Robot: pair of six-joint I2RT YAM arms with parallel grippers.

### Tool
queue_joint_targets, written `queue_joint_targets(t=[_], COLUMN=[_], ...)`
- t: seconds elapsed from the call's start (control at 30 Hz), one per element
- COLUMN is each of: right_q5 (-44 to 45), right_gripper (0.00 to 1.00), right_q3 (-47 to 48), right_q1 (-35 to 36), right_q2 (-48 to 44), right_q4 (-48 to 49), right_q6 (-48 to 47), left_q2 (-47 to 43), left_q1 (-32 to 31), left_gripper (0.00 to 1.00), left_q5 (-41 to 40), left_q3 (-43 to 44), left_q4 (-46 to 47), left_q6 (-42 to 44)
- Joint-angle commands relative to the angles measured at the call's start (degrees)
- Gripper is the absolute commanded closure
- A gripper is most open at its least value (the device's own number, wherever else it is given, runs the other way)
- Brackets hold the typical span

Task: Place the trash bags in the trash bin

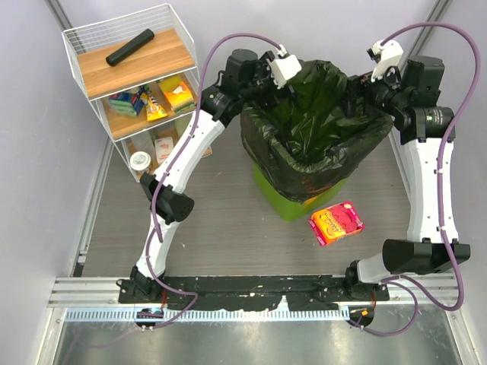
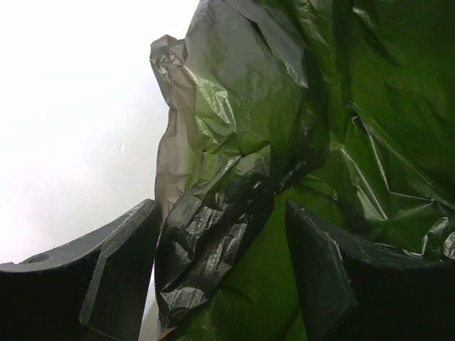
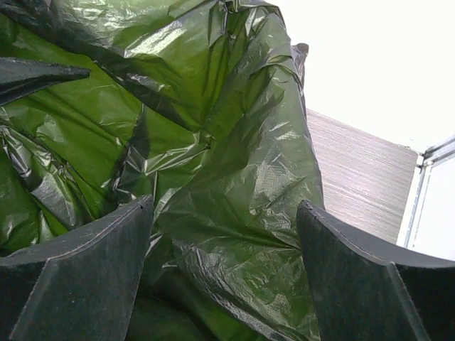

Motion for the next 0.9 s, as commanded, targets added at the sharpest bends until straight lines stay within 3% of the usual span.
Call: queue_joint_targets(t=[0.0,0.2,0.33,0.5,0.53,0.67,0.77,0.87], right_q5=[-1.5,-6.1,-12.3,-15.3,-15.7,-17.5,-18.9,-19.0], right_gripper=[0.15,0.16,0.17,0.17,0.17,0.18,0.18,0.18], right_q3=[3.4,7.2,14.3,22.1,22.5,22.1,21.2,20.3], right_q1=[-0.2,-0.2,-0.1,0.0,0.0,0.4,1.2,2.9], right_q2=[0.4,2.8,6.9,11.4,12.2,12.8,12.4,12.1], right_q4=[-0.5,-4.5,-13.9,-23.0,-24.0,-26.3,-29.1,-31.1], right_q6=[-0.6,-4.3,-10.4,-19.8,-20.4,-23.5,-28.3,-32.4], left_q2=[-2.4,-3.8,-5.0,-6.5,-6.8,-6.7,-6.7,-7.1], left_q1=[0.5,0.2,0.2,-0.4,-0.6,-1.3,-2.0,-2.8], left_gripper=[0.28,0.38,0.44,0.64,0.72,0.82,0.97,1.00], left_q5=[2.1,2.5,2.3,2.0,1.2,-1.1,-3.1,-5.0], left_q3=[0.5,-0.8,-2.3,-3.7,-4.0,-4.3,-4.2,-4.2], left_q4=[-3.6,-6.5,-7.7,-9.0,-9.0,-9.7,-10.6,-11.8], left_q6=[-2.6,-4.0,-4.8,-5.3,-5.2,-4.7,-4.9,-5.0])
